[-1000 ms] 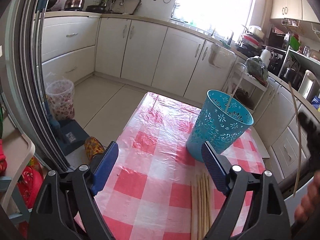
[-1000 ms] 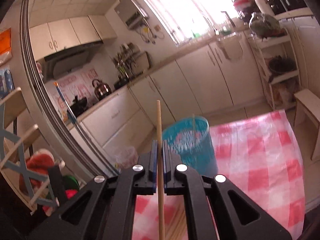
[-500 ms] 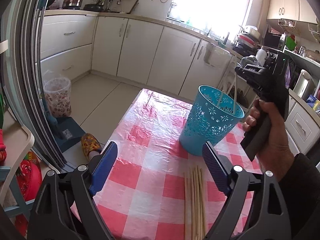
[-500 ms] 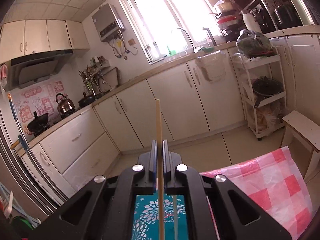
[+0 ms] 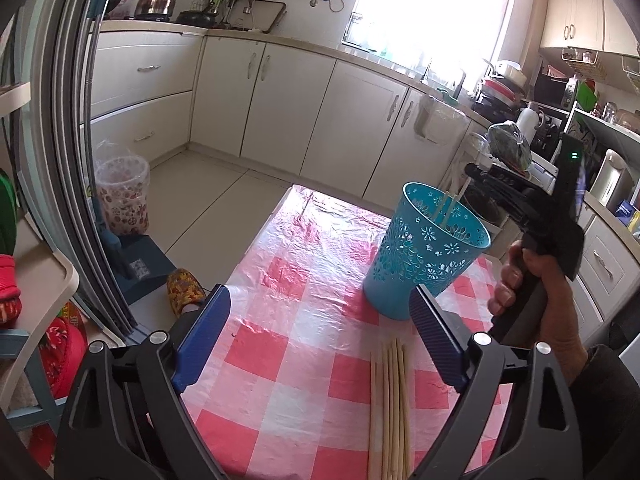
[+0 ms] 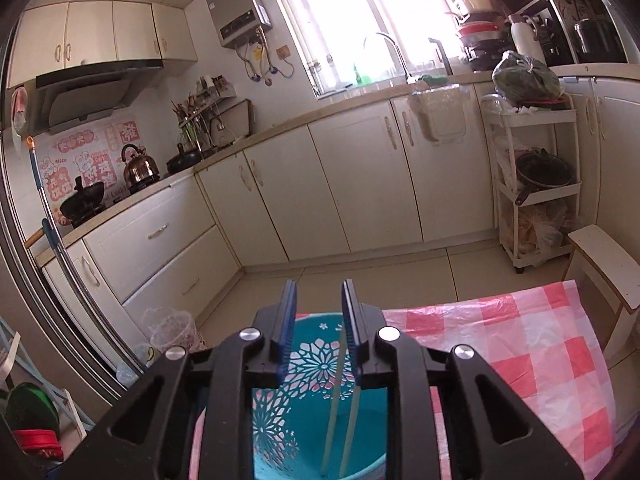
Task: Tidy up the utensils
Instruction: 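Carry the chopstick over the blue basket and open the right tool, then move both tools back down to the chopstick pile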
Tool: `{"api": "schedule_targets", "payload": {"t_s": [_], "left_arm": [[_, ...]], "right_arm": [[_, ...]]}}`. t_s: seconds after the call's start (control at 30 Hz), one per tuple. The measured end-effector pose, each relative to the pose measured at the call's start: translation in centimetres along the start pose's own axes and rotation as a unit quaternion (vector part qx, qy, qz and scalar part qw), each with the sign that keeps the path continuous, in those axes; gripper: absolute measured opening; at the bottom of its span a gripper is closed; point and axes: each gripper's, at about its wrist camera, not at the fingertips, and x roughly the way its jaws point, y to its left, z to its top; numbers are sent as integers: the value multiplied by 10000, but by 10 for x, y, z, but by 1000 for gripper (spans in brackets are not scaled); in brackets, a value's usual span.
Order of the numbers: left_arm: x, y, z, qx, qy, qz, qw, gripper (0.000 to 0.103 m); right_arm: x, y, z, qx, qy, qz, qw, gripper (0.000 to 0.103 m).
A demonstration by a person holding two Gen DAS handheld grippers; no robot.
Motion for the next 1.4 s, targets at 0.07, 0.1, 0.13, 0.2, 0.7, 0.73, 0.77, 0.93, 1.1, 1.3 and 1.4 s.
{"api": "schedule_targets", "payload": {"t_s": [0.07,0.1,0.13,0.2,0.7,0.73,0.77,0.93,1.1,1.3,1.4], "left_arm": [[-3,2,3,-42,-38,34,10000,87],[-5,3,4,-62,-72,55,9999,87],[-7,4,5,-77,-104,69,9999,87],[-10,5,6,-102,-145,87,9998,87],[5,1,-22,140,416,271,9987,88],[7,2,-24,152,463,276,9984,88],[8,2,-25,149,501,279,9982,88],[17,2,-31,179,690,266,9971,88],[42,-17,-43,644,1222,249,9901,88],[93,-40,-66,1102,1953,274,9741,88],[111,-47,-73,1210,2168,348,9681,85]], "right_arm": [[-25,2,9,-2,-307,52,9995,26],[-40,3,13,-7,-477,62,9988,28],[-55,4,16,-14,-632,51,9980,33],[-83,4,17,5,-797,-16,9968,37],[-34,1,-164,-15,2630,-307,9643,10],[-29,3,-167,-46,2660,-352,9633,10],[-24,4,-167,-66,2692,-398,9622,10],[-16,6,-178,-291,2721,-599,9599,10],[-19,5,-179,-580,2814,-597,9560,8],[-37,-17,-176,-641,2942,-481,9524,7],[-47,-36,-176,-464,2891,-422,9552,7]]}}
